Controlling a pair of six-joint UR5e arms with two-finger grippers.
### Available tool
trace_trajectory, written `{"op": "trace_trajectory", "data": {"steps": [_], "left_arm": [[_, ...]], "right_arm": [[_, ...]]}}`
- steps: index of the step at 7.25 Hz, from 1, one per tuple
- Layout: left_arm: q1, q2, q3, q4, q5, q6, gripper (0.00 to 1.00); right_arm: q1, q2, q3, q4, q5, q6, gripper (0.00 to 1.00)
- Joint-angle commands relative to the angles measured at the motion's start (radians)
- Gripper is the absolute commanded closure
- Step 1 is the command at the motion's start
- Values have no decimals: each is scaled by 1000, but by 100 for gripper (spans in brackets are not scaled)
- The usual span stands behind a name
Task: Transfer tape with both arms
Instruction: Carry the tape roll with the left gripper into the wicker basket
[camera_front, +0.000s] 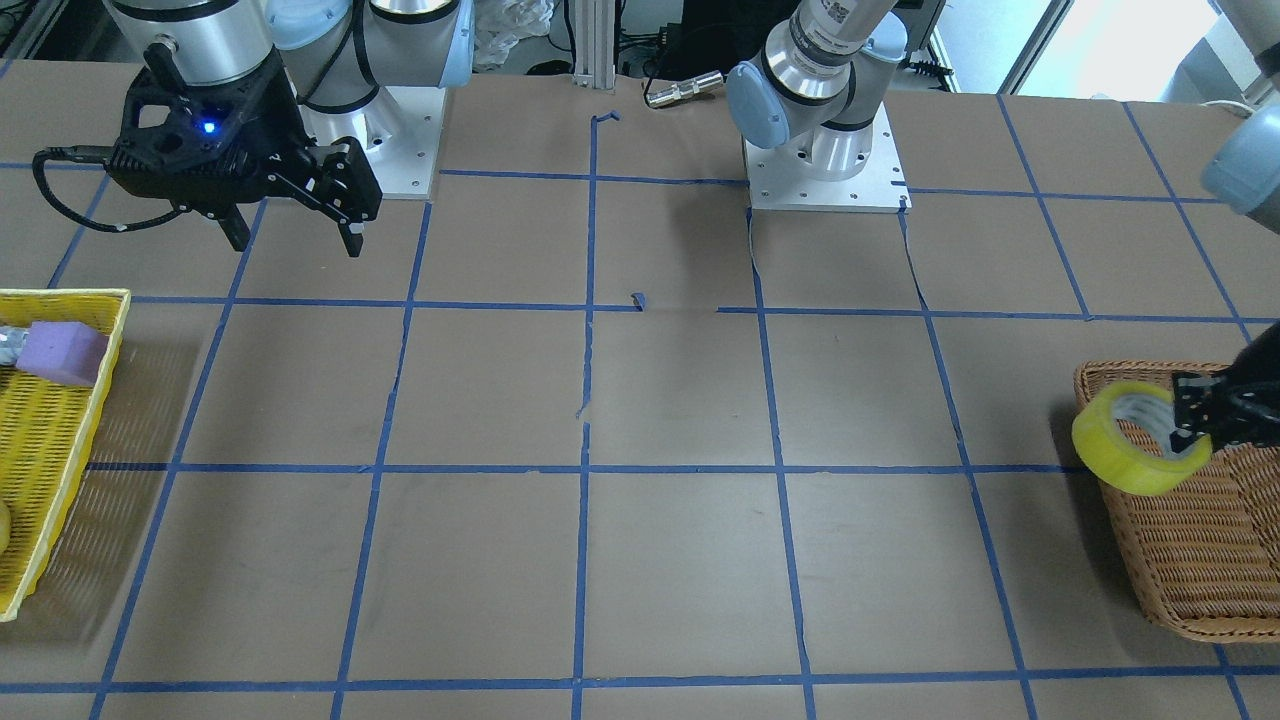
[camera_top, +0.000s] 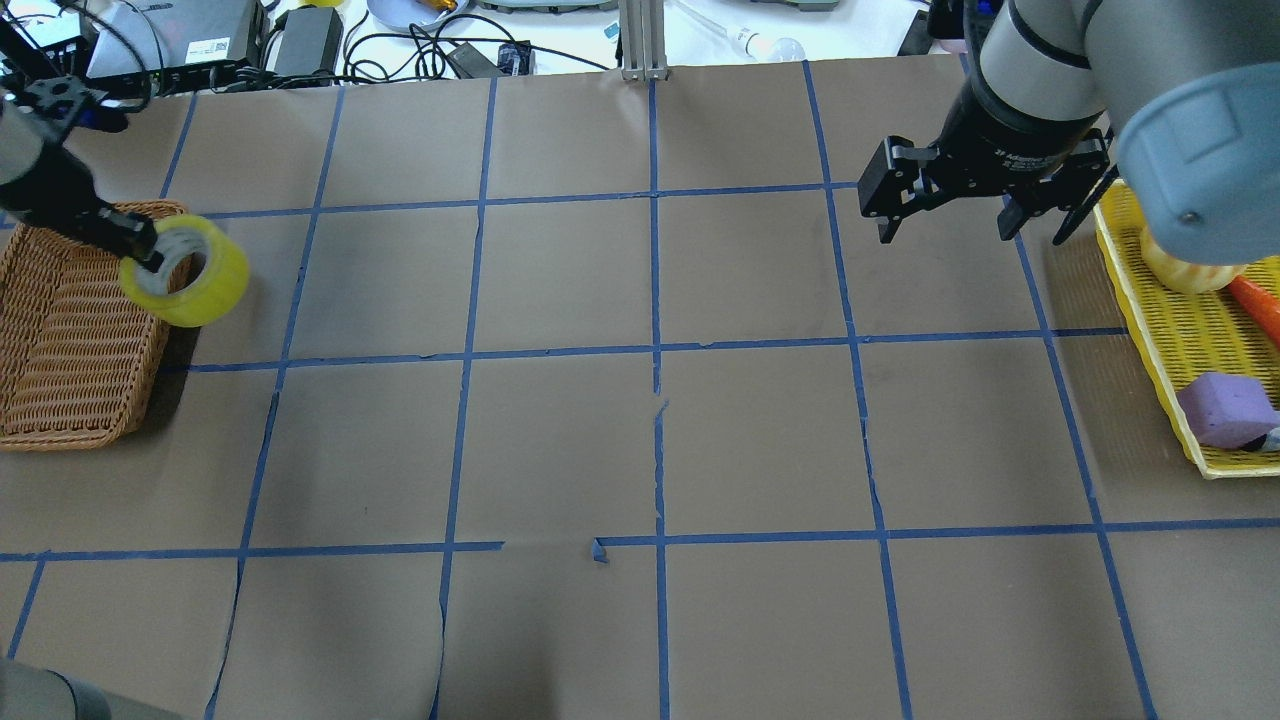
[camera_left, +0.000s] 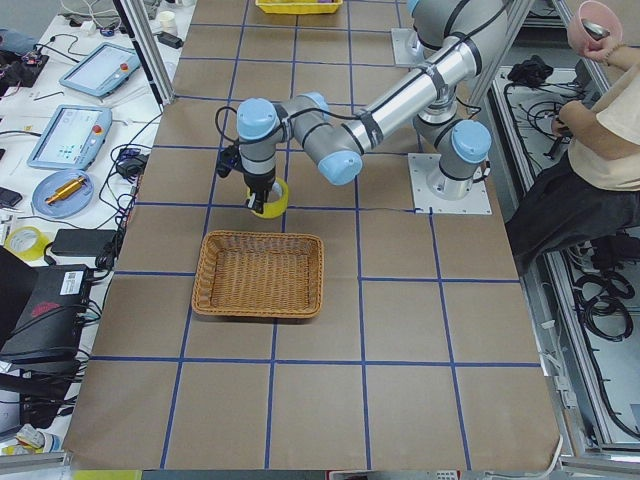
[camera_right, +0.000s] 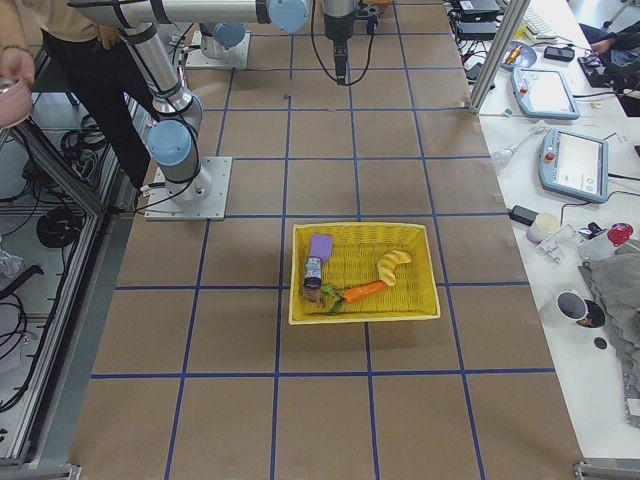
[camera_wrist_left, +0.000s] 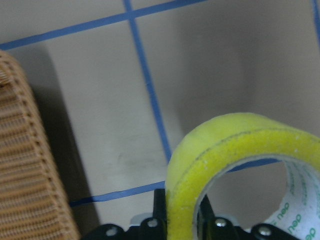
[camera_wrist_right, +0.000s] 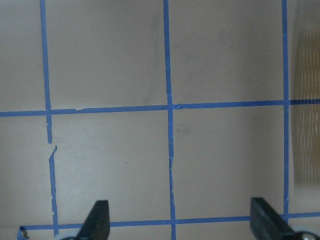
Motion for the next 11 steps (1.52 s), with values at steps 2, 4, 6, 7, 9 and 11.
{"op": "trace_trajectory", "data": {"steps": [2, 4, 6, 7, 9, 11], "left_arm": [[72, -188, 204, 36, -5, 154, 100], [72, -268, 214, 36, -56, 152, 100], [73, -268, 178, 38, -56, 154, 92], [73, -268, 158, 71, -56, 154, 46], [73, -265, 162, 94, -54, 155, 1], [63, -222, 170, 88, -60, 145, 10]], "right_arm": [[0, 2, -3, -2, 1, -3, 0], [0, 3, -3, -2, -2, -2, 0], [0, 5, 0, -4, -4, 4, 0], [0, 3, -1, -4, -4, 7, 0], [0, 8, -1, -4, 2, 3, 0], [0, -1, -3, 18, -2, 9, 0]]}}
